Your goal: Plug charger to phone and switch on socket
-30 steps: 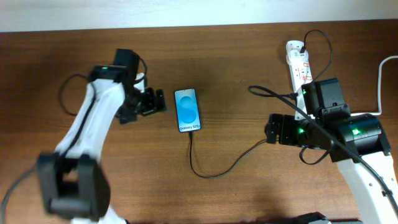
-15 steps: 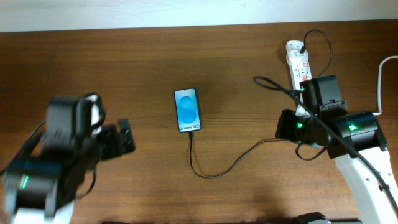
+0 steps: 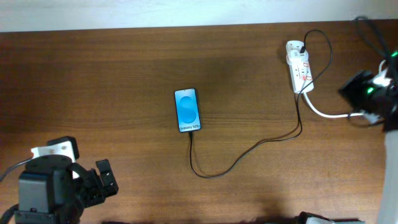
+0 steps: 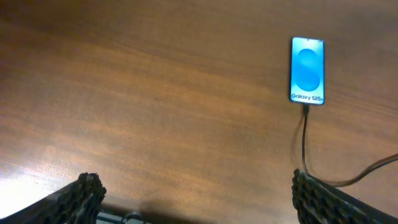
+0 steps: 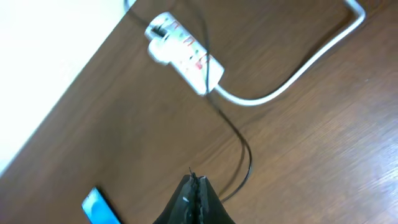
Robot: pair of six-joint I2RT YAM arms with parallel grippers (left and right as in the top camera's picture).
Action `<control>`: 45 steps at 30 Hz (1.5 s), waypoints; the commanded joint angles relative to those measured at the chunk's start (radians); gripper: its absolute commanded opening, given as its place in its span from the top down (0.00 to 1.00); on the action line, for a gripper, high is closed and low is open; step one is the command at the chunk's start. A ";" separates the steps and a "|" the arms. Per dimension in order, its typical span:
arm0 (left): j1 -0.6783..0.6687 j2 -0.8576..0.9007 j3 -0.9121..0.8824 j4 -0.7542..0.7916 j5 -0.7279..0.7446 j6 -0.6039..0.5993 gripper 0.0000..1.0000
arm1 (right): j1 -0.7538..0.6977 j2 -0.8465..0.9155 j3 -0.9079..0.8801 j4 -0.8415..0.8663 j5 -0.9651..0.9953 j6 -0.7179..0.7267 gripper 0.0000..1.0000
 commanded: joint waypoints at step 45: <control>0.000 0.002 -0.007 -0.079 -0.068 0.015 0.01 | -0.097 1.122 0.545 0.430 -0.414 0.185 0.96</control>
